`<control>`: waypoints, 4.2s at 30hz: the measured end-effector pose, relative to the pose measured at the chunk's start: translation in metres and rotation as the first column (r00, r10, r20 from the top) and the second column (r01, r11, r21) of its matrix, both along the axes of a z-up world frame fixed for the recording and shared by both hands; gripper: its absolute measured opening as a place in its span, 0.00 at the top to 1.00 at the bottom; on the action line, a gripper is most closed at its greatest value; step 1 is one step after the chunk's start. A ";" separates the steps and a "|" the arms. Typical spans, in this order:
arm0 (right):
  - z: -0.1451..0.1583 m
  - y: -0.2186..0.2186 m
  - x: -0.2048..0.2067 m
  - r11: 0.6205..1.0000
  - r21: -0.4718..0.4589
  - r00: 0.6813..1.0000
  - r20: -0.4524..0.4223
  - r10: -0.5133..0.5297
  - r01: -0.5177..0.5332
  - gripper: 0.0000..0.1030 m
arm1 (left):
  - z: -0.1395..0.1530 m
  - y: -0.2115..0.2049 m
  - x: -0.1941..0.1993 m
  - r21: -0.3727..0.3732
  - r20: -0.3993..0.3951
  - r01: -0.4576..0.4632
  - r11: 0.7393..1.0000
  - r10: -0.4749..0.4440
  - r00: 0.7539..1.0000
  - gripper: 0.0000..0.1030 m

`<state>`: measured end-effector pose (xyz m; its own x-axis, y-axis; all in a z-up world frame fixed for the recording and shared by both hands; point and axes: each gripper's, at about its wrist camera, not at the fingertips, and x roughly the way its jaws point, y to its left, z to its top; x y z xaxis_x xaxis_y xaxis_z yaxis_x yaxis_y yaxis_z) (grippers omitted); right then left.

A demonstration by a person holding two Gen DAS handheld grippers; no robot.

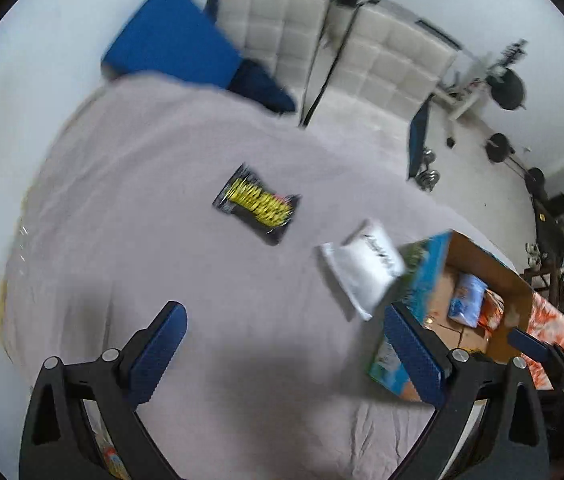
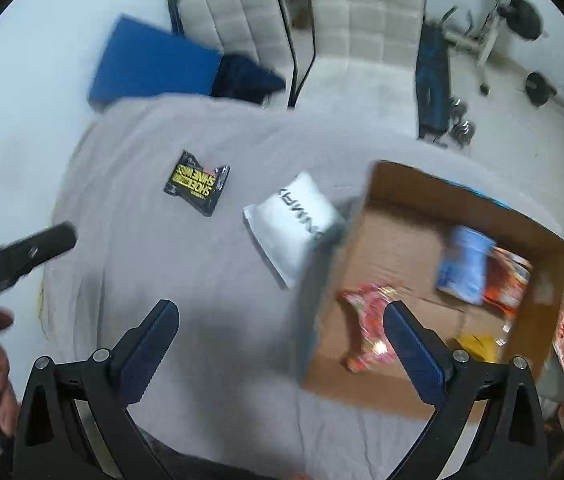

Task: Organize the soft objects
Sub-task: 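Move the left tool toward the black shoe-wipe packet while the right tool approaches the white pouch, then grasp the shoe-wipe packet with the left tool while the right tool grasps the white pouch, then lift both held packets and carry them over the cardboard box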

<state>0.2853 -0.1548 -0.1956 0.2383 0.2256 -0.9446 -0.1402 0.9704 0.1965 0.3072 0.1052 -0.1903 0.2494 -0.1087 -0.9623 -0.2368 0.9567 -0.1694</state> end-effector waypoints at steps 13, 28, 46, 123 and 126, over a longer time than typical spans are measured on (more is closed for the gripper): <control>-0.183 0.071 0.171 0.955 -0.084 0.861 -0.415 -0.293 0.284 0.00 | -0.136 0.070 0.095 -0.149 -0.269 -0.106 0.983 0.063 0.961 0.02; -0.233 0.090 0.190 0.871 -0.163 0.769 -0.414 -0.488 0.464 0.00 | -0.237 0.065 0.158 -0.230 -0.521 -0.325 0.917 0.166 0.837 0.02; -0.241 0.148 0.211 0.951 -0.275 0.884 -0.397 -0.248 0.143 0.02 | -0.207 0.020 0.109 0.130 -0.399 0.384 0.914 -0.307 0.864 0.29; -0.238 0.175 0.161 0.962 -0.163 0.885 -0.382 -0.265 0.218 0.28 | -0.203 0.033 0.047 0.096 -0.230 0.199 0.975 -0.173 0.958 0.52; -0.231 0.185 0.145 0.968 -0.162 0.896 -0.371 -0.242 0.194 0.30 | -0.187 0.032 0.033 0.102 -0.204 0.208 0.973 -0.184 0.961 0.52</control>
